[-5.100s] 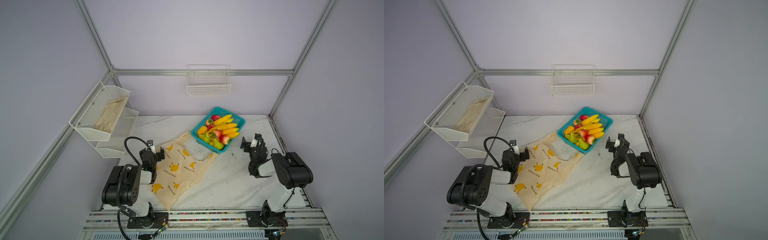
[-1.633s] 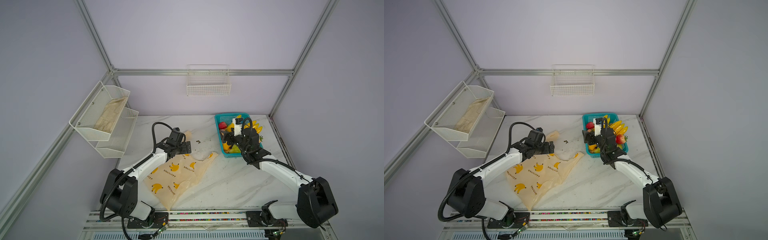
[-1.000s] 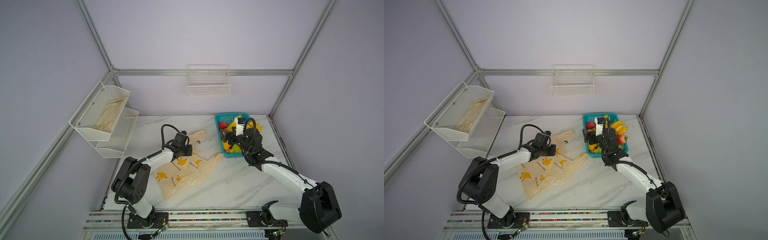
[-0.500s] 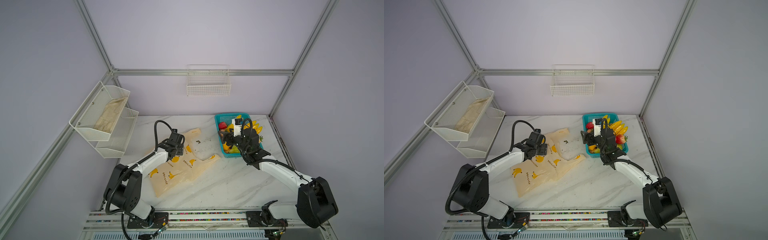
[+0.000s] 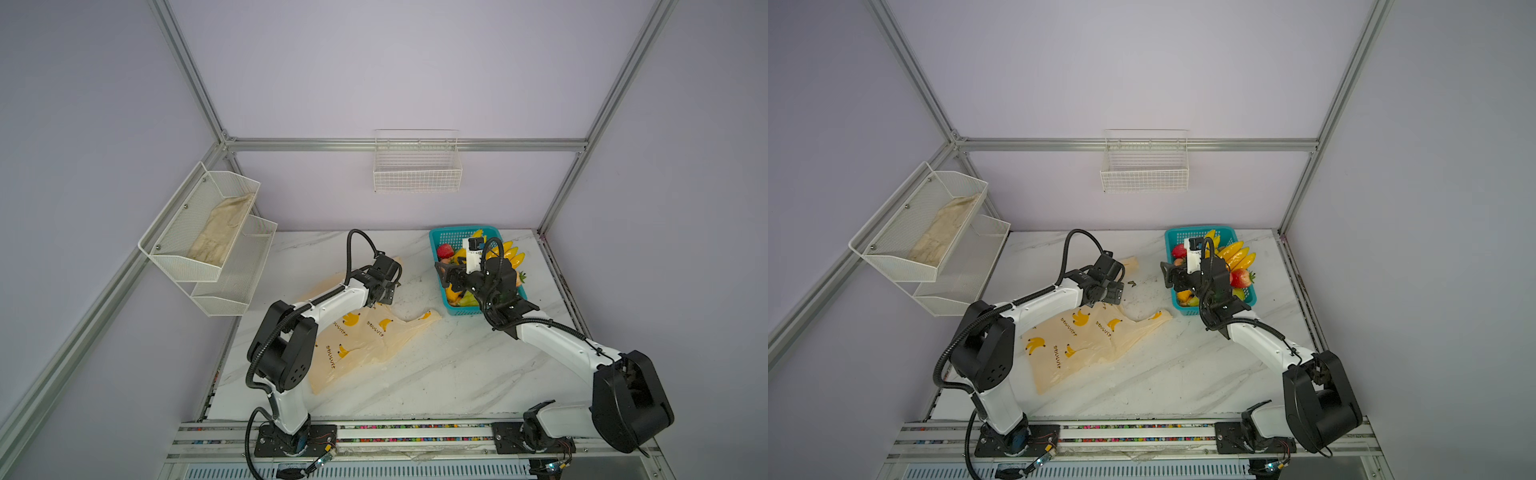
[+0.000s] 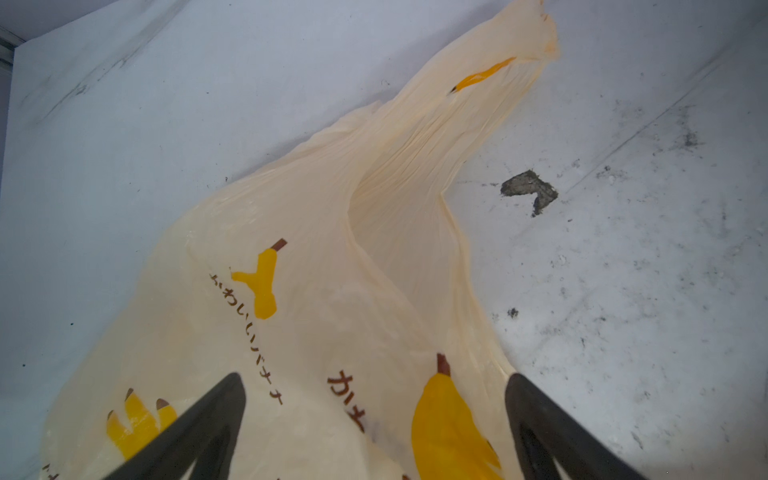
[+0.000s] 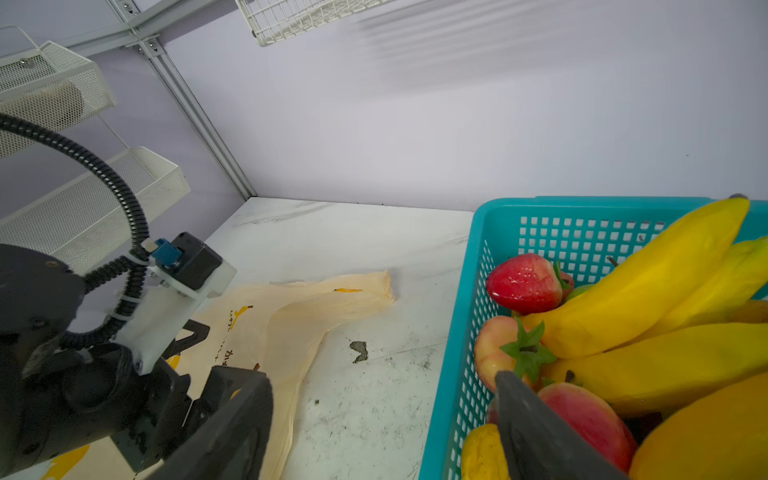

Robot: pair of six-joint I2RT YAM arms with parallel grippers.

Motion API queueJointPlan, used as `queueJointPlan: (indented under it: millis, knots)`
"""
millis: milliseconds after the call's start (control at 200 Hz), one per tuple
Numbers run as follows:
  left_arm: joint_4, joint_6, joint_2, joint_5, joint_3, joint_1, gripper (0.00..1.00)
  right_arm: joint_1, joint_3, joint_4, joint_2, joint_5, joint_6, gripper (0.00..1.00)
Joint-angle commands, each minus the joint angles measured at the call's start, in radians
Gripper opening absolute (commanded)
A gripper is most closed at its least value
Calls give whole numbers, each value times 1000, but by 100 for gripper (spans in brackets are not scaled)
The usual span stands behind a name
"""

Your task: Place the fake fruits into the plastic bag and tie a complex knot

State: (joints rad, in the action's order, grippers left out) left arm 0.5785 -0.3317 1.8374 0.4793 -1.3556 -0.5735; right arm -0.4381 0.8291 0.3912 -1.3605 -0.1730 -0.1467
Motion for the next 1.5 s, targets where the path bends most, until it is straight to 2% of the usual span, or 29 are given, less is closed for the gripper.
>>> queueJointPlan:
  millis: [0,75,195,320,555,700,810,890,995,1125,1270,1495]
  knots:
    - [46,-12,49,68,-133,-8,97,-4,-18,39,10,3,9,86]
    - [63,-9,82,80,-156,-8,95,-5,-24,44,11,3,8,86]
    - [73,-16,112,69,-162,-10,85,-5,-25,50,5,2,5,86]
    - [83,-29,117,74,-144,-8,62,-5,-20,42,1,0,5,86]
    - [41,-33,25,85,-32,-2,21,-5,-13,21,17,21,9,86]
    - [-69,-17,-89,16,98,29,0,-5,-10,-1,40,48,10,86]
    - [-198,-6,-228,-61,216,47,0,-5,-10,-19,63,87,4,86]
    - [-314,-15,-346,-169,314,75,0,-4,-9,-23,80,89,1,86]
    - [-483,-72,-508,-404,435,170,0,-8,-1,-21,83,43,0,85]
    - [-736,-196,-636,-674,576,306,0,-8,39,-64,41,11,0,86]
    - [-836,-286,-704,-760,634,383,0,11,103,-140,-27,-62,-25,87]
    - [-852,-297,-718,-823,646,408,0,24,162,-116,-161,-348,-30,86]
